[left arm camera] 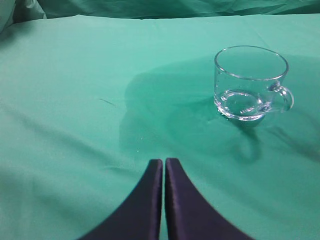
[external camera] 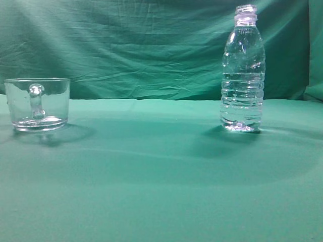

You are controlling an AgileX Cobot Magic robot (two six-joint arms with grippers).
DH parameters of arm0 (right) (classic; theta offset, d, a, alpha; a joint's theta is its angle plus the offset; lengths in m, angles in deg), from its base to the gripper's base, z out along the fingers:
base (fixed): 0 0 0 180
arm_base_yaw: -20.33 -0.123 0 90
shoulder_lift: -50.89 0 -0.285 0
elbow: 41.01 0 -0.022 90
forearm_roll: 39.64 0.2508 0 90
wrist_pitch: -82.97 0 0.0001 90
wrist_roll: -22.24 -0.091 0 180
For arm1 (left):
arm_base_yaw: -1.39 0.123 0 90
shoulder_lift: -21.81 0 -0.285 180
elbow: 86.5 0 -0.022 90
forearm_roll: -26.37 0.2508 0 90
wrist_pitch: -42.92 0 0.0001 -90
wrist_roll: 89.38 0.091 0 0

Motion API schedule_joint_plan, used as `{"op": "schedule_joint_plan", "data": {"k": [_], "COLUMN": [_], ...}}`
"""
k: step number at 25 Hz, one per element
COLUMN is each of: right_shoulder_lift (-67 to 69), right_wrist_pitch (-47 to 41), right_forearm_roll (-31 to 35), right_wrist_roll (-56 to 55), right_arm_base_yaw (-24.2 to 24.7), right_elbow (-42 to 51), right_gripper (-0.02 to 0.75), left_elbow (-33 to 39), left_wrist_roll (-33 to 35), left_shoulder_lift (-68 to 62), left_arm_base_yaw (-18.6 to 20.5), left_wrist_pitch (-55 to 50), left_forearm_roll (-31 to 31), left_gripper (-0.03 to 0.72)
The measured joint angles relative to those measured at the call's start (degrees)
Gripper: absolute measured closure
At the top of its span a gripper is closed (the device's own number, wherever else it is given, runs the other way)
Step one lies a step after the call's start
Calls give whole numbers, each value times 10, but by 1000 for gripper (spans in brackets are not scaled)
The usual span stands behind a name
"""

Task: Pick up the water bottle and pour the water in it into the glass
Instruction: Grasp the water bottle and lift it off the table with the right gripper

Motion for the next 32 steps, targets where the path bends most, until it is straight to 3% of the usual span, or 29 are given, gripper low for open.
{"op": "schedule_joint_plan", "data": {"k": [7, 14, 15, 16, 18, 24, 26, 28, 29, 32], "right_shoulder_lift": [144, 294, 320, 348, 400, 569, 622, 673, 698, 764], "right_wrist_pitch": [91, 222, 246, 268, 314, 447, 457, 468, 476, 512], "right_forearm_roll": [-29, -132, -137, -140, -144, -146, -146, -146, -146, -146], "right_wrist_roll": [-60, -73, -73, -73, -66, -46, -44, -44, -44, -31], "right_arm_base_yaw": [-8, -102, -110, -115, -120, -120, -120, -120, -120, -120], "right_elbow": [-17, -17, -18, -19, -21, -61, -86, -111, -120, -148], "right_gripper": [738, 738, 689, 689, 580, 140, 81, 96, 52, 69], "left_elbow": [0, 0, 0, 0, 0, 0, 0, 0, 0, 0], "left_wrist_roll": [0, 0, 0, 0, 0, 0, 0, 0, 0, 0], "left_shoulder_lift": [0, 0, 0, 0, 0, 0, 0, 0, 0, 0], "left_arm_base_yaw": [0, 0, 0, 0, 0, 0, 0, 0, 0, 0], "left_wrist_pitch": [0, 0, 0, 0, 0, 0, 0, 0, 0, 0], "left_forearm_roll": [0, 0, 0, 0, 0, 0, 0, 0, 0, 0], "left_gripper": [688, 688, 688, 688, 688, 688, 688, 688, 688, 688]}}
